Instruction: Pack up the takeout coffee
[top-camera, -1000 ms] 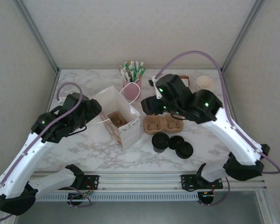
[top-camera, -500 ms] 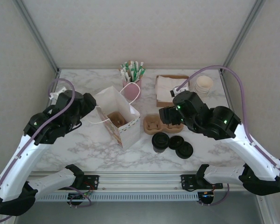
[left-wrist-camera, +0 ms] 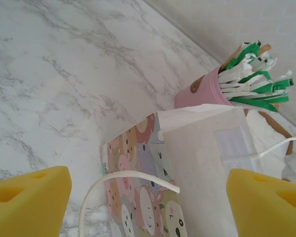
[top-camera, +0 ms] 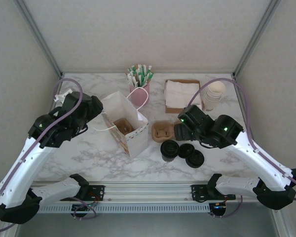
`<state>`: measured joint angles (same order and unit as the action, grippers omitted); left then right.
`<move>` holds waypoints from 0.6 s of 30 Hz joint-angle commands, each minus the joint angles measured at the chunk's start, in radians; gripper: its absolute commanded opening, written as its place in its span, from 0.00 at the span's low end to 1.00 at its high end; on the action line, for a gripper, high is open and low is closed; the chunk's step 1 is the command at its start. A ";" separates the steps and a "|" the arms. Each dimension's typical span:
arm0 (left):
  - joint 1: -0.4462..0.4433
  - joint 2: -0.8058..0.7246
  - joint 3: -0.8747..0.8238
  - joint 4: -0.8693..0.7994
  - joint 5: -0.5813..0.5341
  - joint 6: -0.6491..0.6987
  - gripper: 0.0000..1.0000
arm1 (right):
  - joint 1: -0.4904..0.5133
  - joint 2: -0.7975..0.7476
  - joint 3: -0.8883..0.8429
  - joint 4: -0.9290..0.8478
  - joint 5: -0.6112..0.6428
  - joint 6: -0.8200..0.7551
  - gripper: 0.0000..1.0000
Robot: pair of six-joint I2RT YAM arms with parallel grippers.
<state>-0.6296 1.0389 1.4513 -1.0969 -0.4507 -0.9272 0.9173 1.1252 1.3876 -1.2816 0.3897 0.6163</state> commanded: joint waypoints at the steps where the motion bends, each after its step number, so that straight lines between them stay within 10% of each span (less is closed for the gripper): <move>1: -0.002 0.001 0.028 -0.046 0.004 0.001 0.81 | -0.036 -0.009 -0.076 -0.029 -0.096 0.055 0.87; 18: -0.002 0.010 -0.014 -0.052 0.033 -0.036 0.81 | -0.059 -0.013 -0.330 0.137 -0.269 0.028 0.99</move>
<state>-0.6296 1.0431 1.4498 -1.1244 -0.4282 -0.9470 0.8654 1.1240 1.0809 -1.1961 0.1726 0.6472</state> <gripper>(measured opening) 0.815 0.987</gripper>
